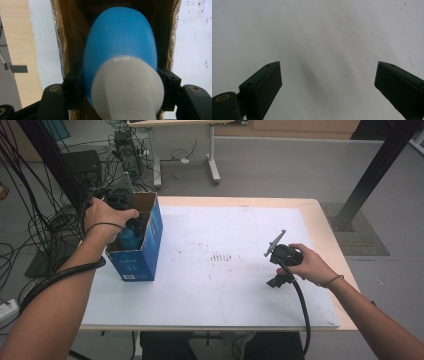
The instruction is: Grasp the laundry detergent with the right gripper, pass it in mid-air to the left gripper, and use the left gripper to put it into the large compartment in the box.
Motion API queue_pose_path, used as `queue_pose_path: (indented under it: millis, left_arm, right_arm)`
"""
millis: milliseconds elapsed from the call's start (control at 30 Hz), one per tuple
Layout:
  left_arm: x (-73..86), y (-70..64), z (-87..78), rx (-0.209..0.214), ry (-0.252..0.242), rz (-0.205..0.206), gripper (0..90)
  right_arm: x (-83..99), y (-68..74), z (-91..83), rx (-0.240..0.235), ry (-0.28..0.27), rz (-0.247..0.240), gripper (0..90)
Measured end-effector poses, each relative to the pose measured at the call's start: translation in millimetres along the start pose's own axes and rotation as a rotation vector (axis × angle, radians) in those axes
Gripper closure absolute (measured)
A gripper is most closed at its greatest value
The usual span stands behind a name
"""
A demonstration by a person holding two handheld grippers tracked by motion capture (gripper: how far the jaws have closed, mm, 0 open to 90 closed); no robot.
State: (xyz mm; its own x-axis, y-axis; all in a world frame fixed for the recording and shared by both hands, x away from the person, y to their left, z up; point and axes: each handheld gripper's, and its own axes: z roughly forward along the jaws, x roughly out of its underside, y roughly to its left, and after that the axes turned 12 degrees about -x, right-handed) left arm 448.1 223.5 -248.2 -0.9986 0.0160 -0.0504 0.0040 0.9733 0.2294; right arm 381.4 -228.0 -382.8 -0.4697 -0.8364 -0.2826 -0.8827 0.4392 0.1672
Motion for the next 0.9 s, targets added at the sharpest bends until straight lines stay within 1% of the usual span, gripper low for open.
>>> queue_pose_path:
  millis: [167, 267, 367, 467, 533, 800, 900]
  left_arm:
    - [0.0, -1.0, 5.5, 0.010, 0.008, 0.000, 37.5]
    - [0.5, -2.1, 8.0, 0.005, 0.003, 0.006, 37.5]
    - [0.9, -1.8, 12.1, 0.001, 0.012, 0.009, 37.5]
    - [1.8, -1.4, 16.5, 0.005, 0.012, 0.005, 37.5]
    - [1.8, -1.0, 16.3, 0.007, 0.009, 0.001, 37.5]
    - [2.0, -0.9, 17.0, 0.010, 0.012, 0.003, 37.4]
    - [2.1, -0.4, 17.3, 0.012, 0.011, 0.000, 37.4]
  right_arm:
    - [0.0, 0.6, 1.0, -0.003, -0.002, -0.001, 7.6]
    - [0.1, 0.7, 1.8, -0.004, -0.002, 0.000, 7.6]
    - [0.9, 1.3, 2.2, -0.013, -0.010, -0.011, 7.6]
    - [1.1, 1.8, 2.8, -0.013, -0.008, -0.006, 7.6]
    - [1.2, 1.7, 3.5, -0.013, -0.005, -0.008, 7.6]
    - [0.0, 4.0, 5.0, -0.018, -0.010, -0.019, 7.6]
    - [0.2, 4.1, 5.2, -0.012, -0.009, -0.019, 7.6]
